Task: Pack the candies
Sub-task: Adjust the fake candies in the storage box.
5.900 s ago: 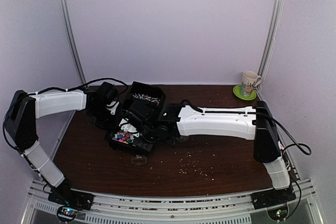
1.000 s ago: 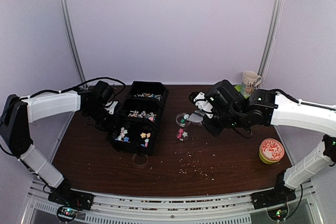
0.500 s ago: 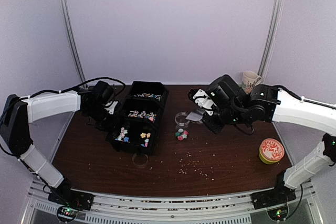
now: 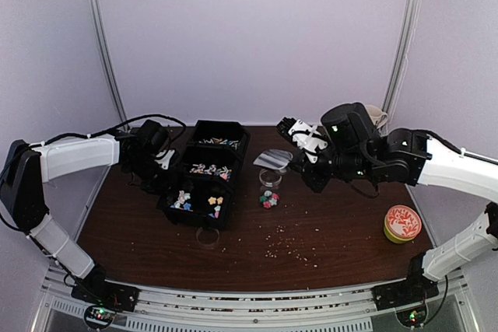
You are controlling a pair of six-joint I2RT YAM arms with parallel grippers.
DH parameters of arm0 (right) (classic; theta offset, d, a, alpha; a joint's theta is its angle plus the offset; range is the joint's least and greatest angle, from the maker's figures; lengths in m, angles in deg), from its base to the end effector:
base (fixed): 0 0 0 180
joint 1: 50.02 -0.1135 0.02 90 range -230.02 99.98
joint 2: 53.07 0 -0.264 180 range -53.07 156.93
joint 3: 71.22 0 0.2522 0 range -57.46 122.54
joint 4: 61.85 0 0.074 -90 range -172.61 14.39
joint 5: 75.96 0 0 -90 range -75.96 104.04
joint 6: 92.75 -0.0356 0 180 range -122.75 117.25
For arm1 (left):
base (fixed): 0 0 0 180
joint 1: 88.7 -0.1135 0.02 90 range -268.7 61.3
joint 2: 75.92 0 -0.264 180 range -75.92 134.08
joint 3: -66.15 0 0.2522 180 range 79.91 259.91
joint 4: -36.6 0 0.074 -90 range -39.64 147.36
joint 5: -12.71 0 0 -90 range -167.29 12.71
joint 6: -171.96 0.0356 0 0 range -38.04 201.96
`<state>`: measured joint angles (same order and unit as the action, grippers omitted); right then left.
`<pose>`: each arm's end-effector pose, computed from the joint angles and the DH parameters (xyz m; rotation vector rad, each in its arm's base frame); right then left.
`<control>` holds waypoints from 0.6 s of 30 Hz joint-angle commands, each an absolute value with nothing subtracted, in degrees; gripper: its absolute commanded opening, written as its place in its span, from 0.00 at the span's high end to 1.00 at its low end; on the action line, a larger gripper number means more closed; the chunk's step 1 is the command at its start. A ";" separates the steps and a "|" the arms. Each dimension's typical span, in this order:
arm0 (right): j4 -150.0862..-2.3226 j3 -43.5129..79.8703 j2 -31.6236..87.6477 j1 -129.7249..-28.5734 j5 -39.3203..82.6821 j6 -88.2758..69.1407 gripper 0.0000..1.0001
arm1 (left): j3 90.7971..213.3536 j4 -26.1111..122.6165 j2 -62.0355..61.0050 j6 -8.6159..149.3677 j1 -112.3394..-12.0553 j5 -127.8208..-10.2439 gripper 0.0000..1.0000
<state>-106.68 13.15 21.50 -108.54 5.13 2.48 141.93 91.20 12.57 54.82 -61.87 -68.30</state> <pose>0.1549 0.2425 0.3482 -1.0834 1.9106 0.3592 0.2662 -0.1409 0.2212 0.0369 2.8242 -0.4550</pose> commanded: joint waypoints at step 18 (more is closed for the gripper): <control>-102.51 14.13 20.07 -110.31 9.89 5.91 1.00 | 144.85 81.73 8.45 55.41 -62.77 -66.47 1.00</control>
<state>-102.79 12.26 21.06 -109.83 9.40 4.89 141.93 91.17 12.57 54.84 -62.09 -68.50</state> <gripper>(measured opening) 0.058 0.077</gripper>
